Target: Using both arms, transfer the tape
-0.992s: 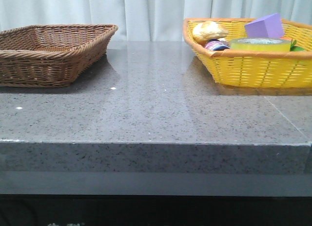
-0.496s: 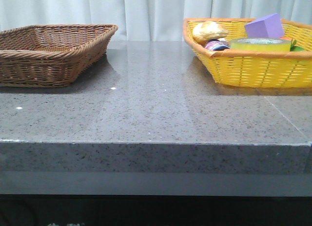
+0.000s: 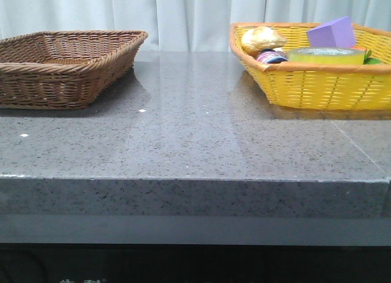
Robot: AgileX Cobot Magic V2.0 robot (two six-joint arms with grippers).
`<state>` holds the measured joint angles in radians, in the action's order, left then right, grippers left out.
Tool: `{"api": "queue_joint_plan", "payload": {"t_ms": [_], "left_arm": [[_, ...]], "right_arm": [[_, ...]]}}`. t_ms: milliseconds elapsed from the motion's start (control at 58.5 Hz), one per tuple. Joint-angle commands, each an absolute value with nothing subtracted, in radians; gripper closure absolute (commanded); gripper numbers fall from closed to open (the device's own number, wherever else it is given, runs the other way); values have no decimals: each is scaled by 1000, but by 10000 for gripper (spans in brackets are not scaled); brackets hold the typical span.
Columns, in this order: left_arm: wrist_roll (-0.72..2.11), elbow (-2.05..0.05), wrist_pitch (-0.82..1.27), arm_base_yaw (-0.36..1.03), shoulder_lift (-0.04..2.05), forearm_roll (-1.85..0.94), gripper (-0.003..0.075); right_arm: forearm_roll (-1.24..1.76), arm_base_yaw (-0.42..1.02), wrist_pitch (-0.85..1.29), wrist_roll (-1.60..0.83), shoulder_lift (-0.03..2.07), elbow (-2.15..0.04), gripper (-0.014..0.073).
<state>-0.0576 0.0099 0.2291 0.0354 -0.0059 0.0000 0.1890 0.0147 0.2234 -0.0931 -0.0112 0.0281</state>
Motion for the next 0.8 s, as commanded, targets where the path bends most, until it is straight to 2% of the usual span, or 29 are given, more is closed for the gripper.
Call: {"api": "queue_joint_plan", "payload": {"t_ms": [0,257,462,616,787], "left_arm": [[-60,47,148,35,-23,0,740],[-60,47,139,35,-23,0,740],[-60,34,39,35,-23,0,740],[-60,-71,71,35,-15,0,740],[-60,-270,164,35,87,0,740]], "right_arm": [[196,10,150,-98,-37,2,714],[195,10,150,-98,-37,1,714],[204,10,115,-98,-37,-1,714],[204,10,128,-98,-33,-68,714],[204,10,226,-98,56,-263,713]]}}
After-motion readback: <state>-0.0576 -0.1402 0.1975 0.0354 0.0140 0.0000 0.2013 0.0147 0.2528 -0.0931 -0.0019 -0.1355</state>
